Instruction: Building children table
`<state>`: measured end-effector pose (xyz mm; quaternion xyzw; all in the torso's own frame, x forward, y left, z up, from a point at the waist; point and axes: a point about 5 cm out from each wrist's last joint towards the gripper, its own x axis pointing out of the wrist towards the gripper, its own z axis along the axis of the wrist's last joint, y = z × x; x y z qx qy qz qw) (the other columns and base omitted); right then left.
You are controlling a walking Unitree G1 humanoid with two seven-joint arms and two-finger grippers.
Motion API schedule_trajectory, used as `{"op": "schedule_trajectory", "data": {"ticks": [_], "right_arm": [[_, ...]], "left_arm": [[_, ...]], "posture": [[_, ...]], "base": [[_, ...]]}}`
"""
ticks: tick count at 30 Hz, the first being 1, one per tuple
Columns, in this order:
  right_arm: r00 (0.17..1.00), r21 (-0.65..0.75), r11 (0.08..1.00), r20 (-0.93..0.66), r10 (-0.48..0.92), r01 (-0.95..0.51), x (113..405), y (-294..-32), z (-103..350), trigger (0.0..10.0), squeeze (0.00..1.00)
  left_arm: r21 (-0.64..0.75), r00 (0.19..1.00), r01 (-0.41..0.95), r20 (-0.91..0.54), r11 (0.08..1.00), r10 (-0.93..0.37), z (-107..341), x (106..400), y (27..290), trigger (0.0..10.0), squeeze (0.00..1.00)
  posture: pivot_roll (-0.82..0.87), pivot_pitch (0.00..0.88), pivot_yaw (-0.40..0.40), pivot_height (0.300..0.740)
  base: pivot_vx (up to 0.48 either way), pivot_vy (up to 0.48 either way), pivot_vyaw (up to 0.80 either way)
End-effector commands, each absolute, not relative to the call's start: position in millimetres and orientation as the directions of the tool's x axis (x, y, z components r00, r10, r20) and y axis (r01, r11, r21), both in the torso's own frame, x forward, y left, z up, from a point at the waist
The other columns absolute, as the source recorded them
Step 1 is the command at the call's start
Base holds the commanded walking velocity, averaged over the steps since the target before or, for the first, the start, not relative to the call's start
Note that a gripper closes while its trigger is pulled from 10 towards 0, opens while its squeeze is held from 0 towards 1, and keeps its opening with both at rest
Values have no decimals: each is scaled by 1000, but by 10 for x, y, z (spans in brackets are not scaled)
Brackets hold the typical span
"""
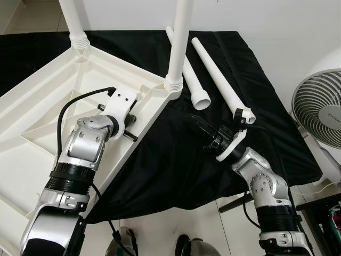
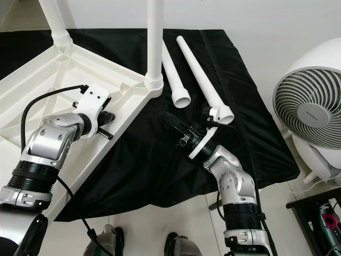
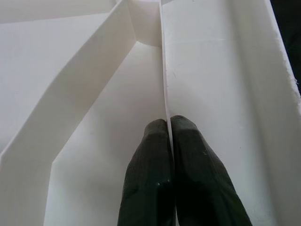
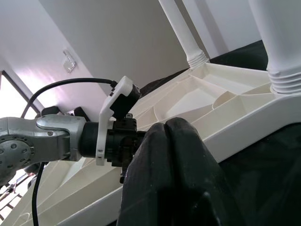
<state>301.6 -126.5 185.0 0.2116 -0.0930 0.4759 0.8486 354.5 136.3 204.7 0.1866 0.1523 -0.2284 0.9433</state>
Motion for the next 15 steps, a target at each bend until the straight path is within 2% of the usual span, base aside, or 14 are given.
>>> {"op": "schedule_trajectory", "data": {"ticks": [1, 12, 13, 15], "right_arm": [[534, 288, 455, 351, 769, -843, 2963, -1251, 1814, 10000, 0], [536, 283, 459, 347, 770, -842, 2902, -1191, 1869, 10000, 0], [536, 281, 460, 347, 769, -842, 2901, -1188, 1877, 10000, 0], [537, 281, 461, 347, 769, -842, 2899, -1187, 1884, 10000, 0]], "left_arm": [[373, 948, 313, -181, 873, -262, 2250, 3558, 1337, 10000, 0], [326, 926, 378, -142, 866, -350, 2319, 3496, 1246, 10000, 0], [316, 926, 377, -138, 871, -352, 2329, 3492, 1249, 10000, 106], [299, 925, 379, -125, 876, -358, 2346, 3485, 1251, 10000, 1000]], "posture": [[129, 172, -38, 740], [141, 172, -48, 740], [143, 173, -47, 740], [143, 176, -48, 740]], "base": [[0, 0, 0], [0, 0, 0], [0, 0, 0], [0, 0, 0]]}}
